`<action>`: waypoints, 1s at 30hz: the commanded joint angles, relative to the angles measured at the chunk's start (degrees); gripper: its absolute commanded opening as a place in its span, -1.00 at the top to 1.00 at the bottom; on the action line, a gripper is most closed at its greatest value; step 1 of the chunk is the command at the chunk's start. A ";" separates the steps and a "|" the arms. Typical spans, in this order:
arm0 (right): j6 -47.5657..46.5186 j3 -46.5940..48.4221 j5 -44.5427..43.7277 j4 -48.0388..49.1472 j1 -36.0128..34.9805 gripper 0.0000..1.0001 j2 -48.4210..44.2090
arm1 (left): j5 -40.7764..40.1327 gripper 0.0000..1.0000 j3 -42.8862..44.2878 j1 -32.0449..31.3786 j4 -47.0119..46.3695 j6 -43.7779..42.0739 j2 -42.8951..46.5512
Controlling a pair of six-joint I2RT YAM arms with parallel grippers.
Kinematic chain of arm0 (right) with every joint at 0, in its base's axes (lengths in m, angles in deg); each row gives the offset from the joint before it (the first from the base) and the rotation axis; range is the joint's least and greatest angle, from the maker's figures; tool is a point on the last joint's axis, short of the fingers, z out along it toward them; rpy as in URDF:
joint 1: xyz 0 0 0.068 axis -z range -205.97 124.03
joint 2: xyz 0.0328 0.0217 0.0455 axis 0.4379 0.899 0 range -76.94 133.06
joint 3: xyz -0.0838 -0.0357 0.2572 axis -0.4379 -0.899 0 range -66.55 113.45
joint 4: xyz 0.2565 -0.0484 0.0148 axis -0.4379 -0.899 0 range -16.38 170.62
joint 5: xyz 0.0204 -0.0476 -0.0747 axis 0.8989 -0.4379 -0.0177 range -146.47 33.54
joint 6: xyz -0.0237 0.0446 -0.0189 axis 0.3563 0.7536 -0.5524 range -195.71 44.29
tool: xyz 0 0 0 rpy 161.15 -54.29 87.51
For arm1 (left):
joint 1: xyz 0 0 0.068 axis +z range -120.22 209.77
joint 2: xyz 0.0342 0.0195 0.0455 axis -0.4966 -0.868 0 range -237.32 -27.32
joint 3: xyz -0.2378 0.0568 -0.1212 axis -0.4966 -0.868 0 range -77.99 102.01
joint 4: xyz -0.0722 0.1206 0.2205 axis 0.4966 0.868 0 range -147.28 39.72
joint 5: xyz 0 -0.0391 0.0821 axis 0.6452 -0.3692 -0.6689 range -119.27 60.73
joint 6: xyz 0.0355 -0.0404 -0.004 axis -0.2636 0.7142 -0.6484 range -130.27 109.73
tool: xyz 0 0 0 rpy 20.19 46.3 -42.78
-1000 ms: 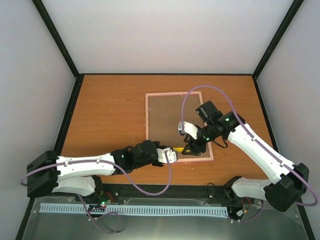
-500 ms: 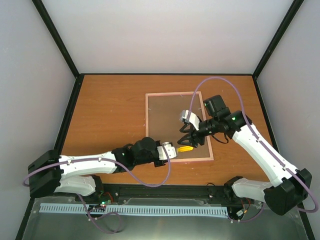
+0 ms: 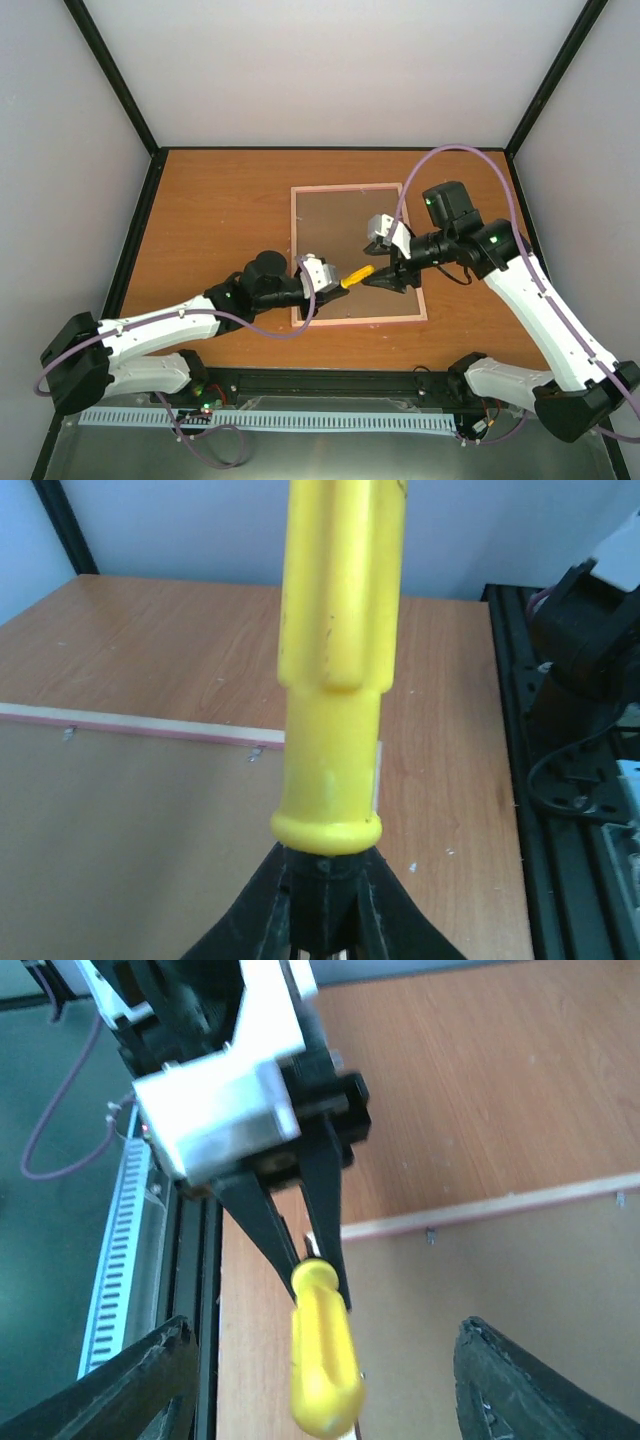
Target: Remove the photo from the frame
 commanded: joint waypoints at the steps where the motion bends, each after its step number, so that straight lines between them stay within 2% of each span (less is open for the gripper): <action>1: -1.93 -0.04 -4.75 -2.93 0.17 -0.36 2.42 | 9.14 0.99 1.61 1.96 -3.14 3.70 0.71; 7: -2.57 -0.80 -0.55 -3.91 0.08 -0.30 3.90 | 9.61 0.99 2.11 2.07 -2.79 3.64 -0.04; 15: -4.38 -1.47 4.49 -4.50 -2.90 0.07 5.05 | 8.45 0.98 2.00 2.20 -2.40 3.19 0.34; 22: -2.37 -2.19 3.26 -1.84 -5.51 0.36 5.96 | 7.73 0.99 2.00 2.33 -2.34 3.28 0.47; 30: -2.14 -3.66 0.61 -0.71 -6.91 0.53 5.78 | 7.54 0.99 2.05 2.33 -2.34 3.35 0.57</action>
